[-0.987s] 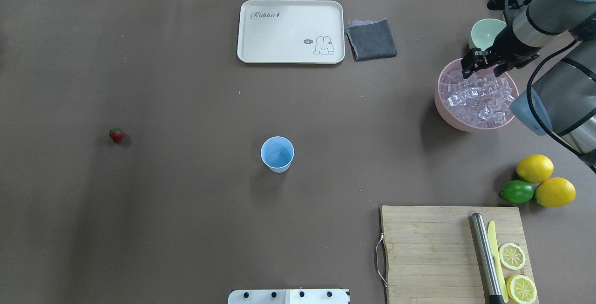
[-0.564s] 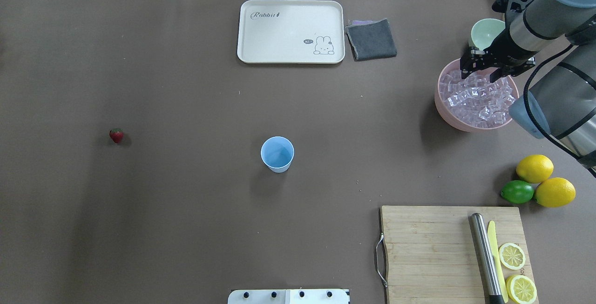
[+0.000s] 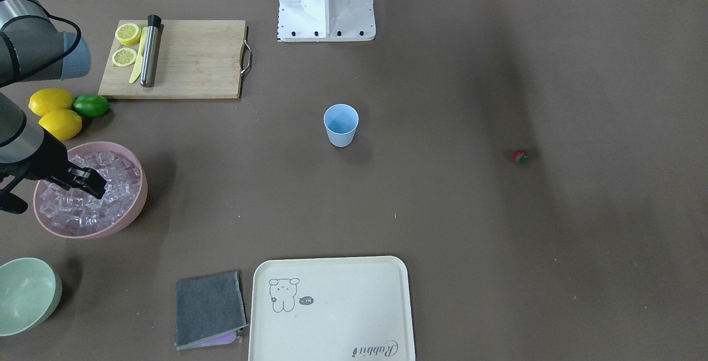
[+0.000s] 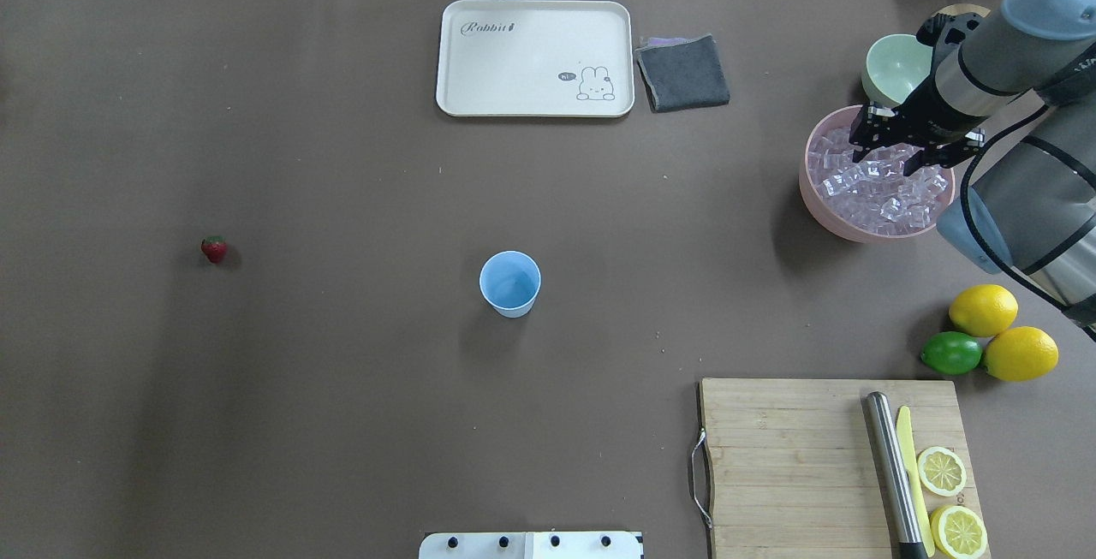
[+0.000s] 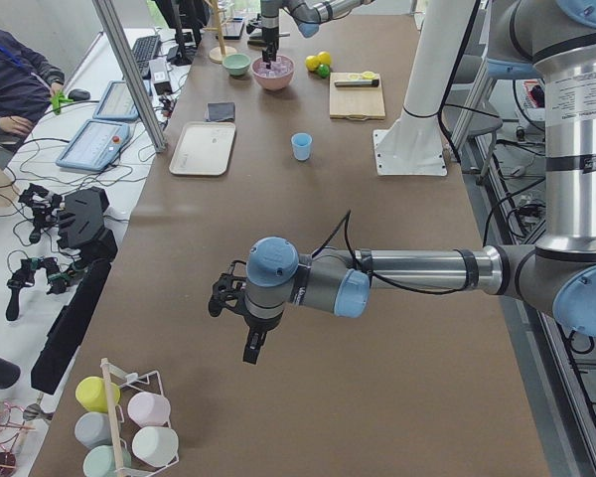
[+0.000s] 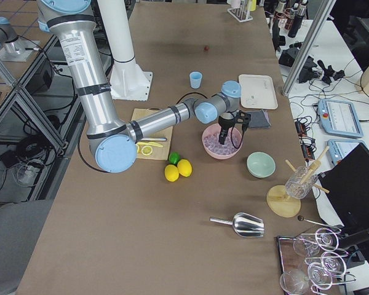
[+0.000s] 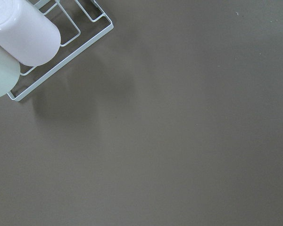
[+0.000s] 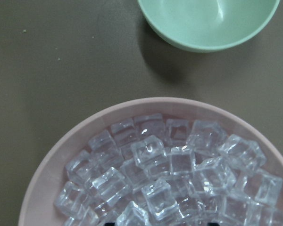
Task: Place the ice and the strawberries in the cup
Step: 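Move the right gripper over the pink bowl and lower toward ice, then close the right gripper on an ice cube and lift it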
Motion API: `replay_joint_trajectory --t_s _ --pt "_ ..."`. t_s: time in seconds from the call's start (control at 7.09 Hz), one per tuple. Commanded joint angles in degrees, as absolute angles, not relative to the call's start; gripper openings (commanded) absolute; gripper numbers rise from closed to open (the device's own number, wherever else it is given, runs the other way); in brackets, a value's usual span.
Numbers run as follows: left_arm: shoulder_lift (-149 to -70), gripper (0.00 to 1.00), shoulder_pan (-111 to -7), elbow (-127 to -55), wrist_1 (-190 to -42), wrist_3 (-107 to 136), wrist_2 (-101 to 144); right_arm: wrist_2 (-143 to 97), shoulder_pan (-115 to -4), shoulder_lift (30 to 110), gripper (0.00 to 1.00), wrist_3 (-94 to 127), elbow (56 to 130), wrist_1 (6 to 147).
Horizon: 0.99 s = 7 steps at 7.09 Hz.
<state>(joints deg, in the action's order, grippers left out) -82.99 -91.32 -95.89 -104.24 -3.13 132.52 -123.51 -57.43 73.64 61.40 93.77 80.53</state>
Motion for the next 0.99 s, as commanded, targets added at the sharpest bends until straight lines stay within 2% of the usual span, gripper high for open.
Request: replay_joint_trajectory --t_s 0.0,0.85 --pt "-83.14 0.98 -91.32 -95.80 -104.24 -3.16 132.45 -122.53 -55.20 73.30 0.67 64.33 93.96 80.51" --pt "-82.97 0.98 -91.41 -95.54 -104.33 -3.16 132.54 -121.11 -54.14 73.04 0.63 64.34 93.08 80.51"
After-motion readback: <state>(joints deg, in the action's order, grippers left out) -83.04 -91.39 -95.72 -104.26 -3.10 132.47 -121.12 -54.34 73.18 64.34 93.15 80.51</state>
